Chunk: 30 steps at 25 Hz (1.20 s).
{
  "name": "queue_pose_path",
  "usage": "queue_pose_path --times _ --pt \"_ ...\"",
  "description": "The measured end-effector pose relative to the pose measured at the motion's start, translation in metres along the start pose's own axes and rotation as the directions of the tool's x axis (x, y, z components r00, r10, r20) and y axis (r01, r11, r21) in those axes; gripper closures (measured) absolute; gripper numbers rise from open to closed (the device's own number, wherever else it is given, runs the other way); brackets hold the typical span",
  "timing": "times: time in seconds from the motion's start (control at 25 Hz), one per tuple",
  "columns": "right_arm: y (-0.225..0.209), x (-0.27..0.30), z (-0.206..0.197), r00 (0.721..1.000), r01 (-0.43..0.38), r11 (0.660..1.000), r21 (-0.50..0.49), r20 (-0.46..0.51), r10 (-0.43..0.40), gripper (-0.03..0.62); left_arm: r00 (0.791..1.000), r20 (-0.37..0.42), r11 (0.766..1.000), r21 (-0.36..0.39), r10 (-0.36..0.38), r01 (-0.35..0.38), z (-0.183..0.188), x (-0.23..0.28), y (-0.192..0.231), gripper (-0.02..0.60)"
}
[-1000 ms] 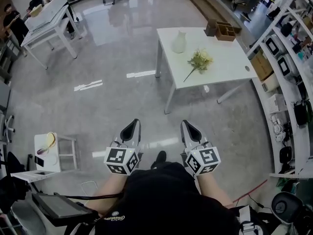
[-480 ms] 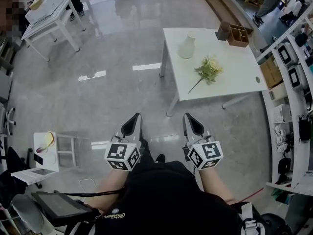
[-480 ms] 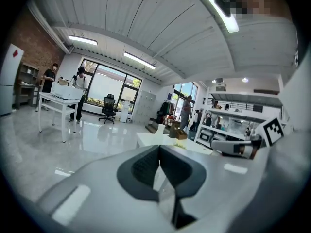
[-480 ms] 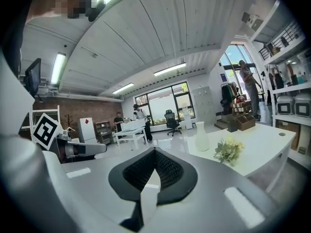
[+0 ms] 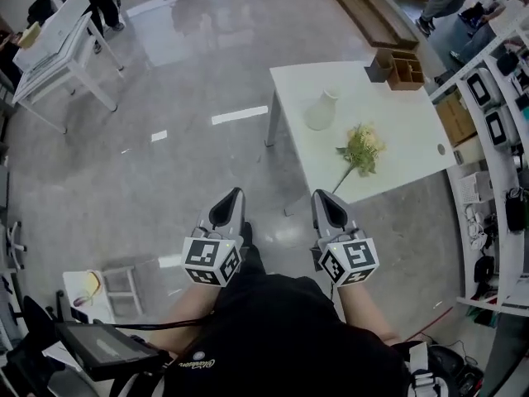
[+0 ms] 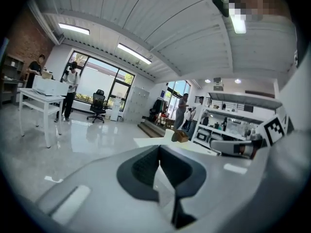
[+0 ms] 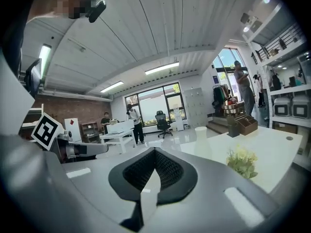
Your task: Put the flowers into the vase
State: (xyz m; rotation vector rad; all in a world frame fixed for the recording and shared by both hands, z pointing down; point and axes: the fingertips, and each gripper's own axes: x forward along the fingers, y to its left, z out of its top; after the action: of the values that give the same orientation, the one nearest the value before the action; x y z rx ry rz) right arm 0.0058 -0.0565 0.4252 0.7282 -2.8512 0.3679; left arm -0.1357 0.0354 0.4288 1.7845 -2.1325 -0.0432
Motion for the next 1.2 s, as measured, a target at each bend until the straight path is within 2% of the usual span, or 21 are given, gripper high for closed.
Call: queue_pose_path --times 0.12,0.2,0.4,0.52,0.72,0.96,1.08,1.2 --pt "-0.007 0.029 0.014 0.997 0.078 0.997 0.023 0.01 -0.078 0.594 0.995 -0.031 0.995 0.035 -0.096 0.097 0.021 0.042 0.012 0.575" --pt "-0.017 0.037 0.018 0.99 0.142 0.989 0.04 0.019 -0.143 0.594 0.984 -0.052 0.983 0.065 -0.168 0.171 0.028 0.067 0.011 0.575" --pt "-0.054 0.028 0.02 0.952 0.3 0.949 0.095 0.026 -0.304 0.595 0.941 -0.114 0.94 0.094 -0.318 0.329 0.032 0.12 -0.019 0.575" --pt "-0.08 0.015 0.019 0.929 0.364 0.923 0.124 0.03 -0.37 0.595 0.916 -0.135 0.913 0.11 -0.378 0.393 0.029 0.141 -0.045 0.575" --pt "-0.112 0.006 0.014 0.908 0.408 0.901 0.15 0.035 -0.417 0.595 0.899 -0.158 0.896 0.12 -0.408 0.427 0.022 0.165 -0.07 0.575" --pt "-0.138 0.007 0.002 0.9 0.43 0.887 0.167 -0.001 -0.436 0.594 0.897 -0.196 0.896 0.129 -0.397 0.425 0.007 0.18 -0.077 0.575" --pt "-0.157 0.008 -0.021 0.881 0.473 0.86 0.191 -0.093 -0.464 0.594 0.895 -0.215 0.896 0.132 -0.392 0.424 0.002 0.188 -0.079 0.575" --pt "-0.184 0.017 -0.068 0.842 0.527 0.821 0.221 -0.265 -0.469 0.594 0.89 -0.234 0.896 0.124 -0.392 0.427 -0.005 0.193 -0.08 0.575"
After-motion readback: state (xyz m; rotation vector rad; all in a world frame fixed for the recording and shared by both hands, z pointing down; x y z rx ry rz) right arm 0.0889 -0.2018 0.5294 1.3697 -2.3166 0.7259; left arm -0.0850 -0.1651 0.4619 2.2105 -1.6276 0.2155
